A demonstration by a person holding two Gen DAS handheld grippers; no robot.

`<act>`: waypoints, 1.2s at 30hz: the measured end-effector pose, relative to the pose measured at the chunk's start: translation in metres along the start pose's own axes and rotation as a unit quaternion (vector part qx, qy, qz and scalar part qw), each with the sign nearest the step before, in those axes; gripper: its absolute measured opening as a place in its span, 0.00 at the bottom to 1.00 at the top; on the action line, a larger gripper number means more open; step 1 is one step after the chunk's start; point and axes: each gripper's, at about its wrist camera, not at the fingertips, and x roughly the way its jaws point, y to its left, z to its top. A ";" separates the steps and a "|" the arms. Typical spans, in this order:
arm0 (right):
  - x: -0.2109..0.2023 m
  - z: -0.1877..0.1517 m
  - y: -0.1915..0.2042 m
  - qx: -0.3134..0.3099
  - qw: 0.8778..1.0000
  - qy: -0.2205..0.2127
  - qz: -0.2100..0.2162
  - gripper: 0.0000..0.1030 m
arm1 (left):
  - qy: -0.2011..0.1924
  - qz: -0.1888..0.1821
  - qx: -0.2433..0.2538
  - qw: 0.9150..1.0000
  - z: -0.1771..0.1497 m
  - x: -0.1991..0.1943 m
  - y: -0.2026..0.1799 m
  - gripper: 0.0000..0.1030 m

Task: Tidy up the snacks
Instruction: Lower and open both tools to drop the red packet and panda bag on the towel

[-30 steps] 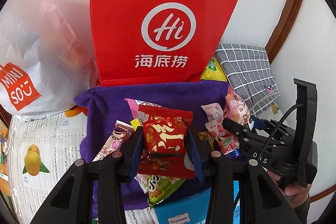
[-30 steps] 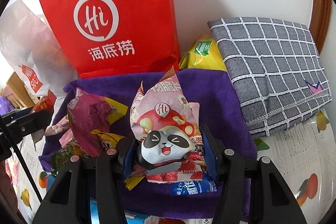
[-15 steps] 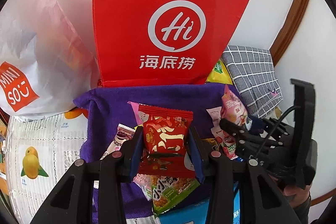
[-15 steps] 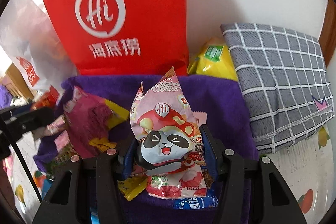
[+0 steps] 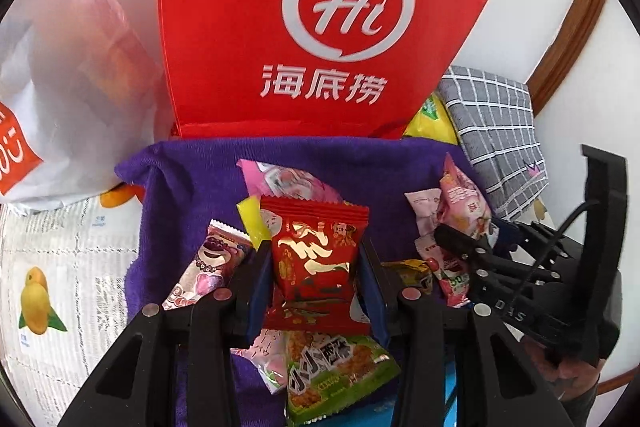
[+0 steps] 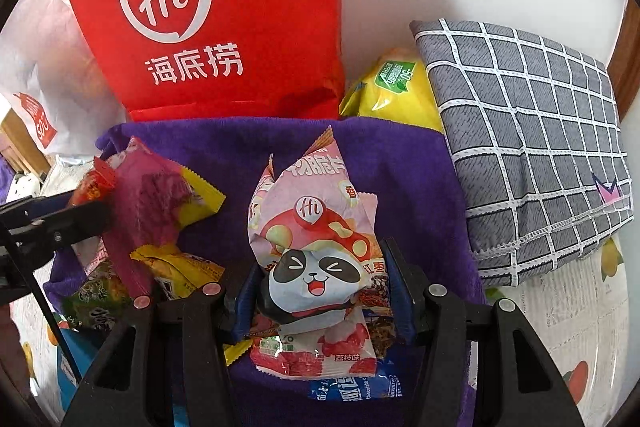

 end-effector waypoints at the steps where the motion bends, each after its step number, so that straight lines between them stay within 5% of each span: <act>1: 0.000 0.000 0.001 -0.003 1.000 0.000 0.000 0.54 | 0.000 0.001 0.000 1.000 0.000 0.001 0.001 0.38; 31: 0.008 0.005 0.012 -0.017 1.000 0.011 -0.022 0.56 | 0.031 -0.004 -0.030 0.999 -0.012 0.018 0.013 0.39; 36: -0.006 0.006 0.012 -0.012 1.000 0.002 -0.018 0.65 | 0.031 -0.002 -0.038 0.999 -0.008 0.015 0.014 0.40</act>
